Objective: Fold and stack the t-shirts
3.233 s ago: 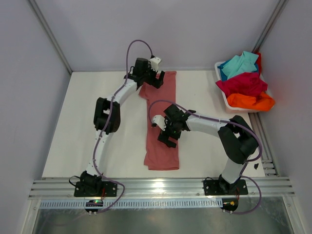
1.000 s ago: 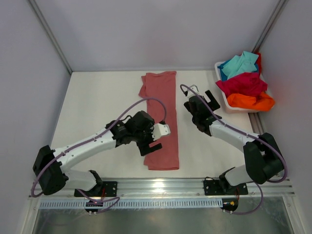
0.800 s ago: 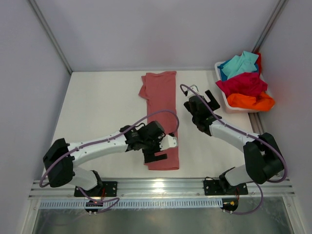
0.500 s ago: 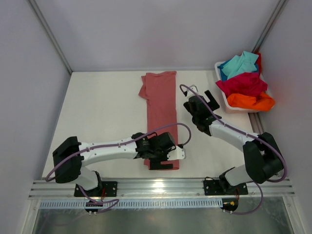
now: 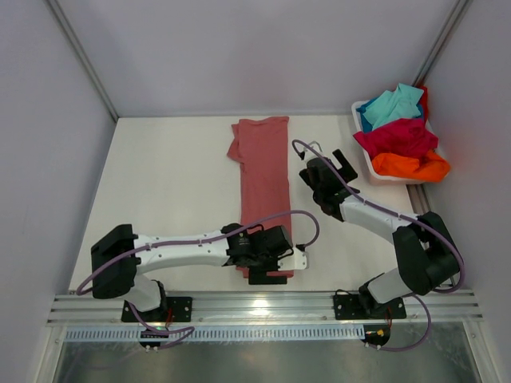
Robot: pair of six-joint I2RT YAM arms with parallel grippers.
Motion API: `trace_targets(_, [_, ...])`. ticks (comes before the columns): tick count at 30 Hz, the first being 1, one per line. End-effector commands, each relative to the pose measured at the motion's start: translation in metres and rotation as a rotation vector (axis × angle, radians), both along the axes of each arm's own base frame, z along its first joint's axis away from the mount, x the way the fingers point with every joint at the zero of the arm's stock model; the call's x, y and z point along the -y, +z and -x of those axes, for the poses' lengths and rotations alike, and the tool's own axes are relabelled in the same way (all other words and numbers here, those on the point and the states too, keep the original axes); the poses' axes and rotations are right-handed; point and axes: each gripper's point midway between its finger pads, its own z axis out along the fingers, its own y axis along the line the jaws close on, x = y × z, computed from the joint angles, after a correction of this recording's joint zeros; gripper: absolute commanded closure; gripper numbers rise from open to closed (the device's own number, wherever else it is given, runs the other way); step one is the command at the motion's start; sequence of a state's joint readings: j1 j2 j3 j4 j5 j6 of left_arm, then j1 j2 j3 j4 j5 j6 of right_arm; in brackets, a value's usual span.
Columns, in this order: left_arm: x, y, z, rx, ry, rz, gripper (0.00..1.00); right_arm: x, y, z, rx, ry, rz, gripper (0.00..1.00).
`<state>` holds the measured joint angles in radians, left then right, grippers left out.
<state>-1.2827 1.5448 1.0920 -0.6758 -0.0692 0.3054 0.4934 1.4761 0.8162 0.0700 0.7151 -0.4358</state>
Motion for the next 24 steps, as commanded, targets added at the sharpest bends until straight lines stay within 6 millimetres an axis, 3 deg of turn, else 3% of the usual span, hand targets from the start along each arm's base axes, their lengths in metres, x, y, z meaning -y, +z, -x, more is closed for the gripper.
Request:
trace_targets(1, [0.005, 0.005, 0.006, -0.016, 0.002, 0.007, 0.09, -0.006, 0.015, -0.009, 0.048, -0.003, -0.040, 0.01])
trace_targets(5, [-0.002, -0.004, 0.015, -0.026, -0.024, -0.029, 0.10, -0.006, 0.013, -0.009, 0.042, -0.004, -0.035, 0.01])
trace_targets(14, [-0.016, -0.038, 0.011, -0.016, -0.003, -0.162, 0.11, -0.007, 0.011, -0.009, 0.034, 0.001, -0.037, 0.01])
trace_targets(24, [-0.016, -0.052, 0.007, -0.006, 0.025, -0.204, 0.12, -0.008, 0.010, -0.008, 0.024, 0.005, -0.045, 0.01])
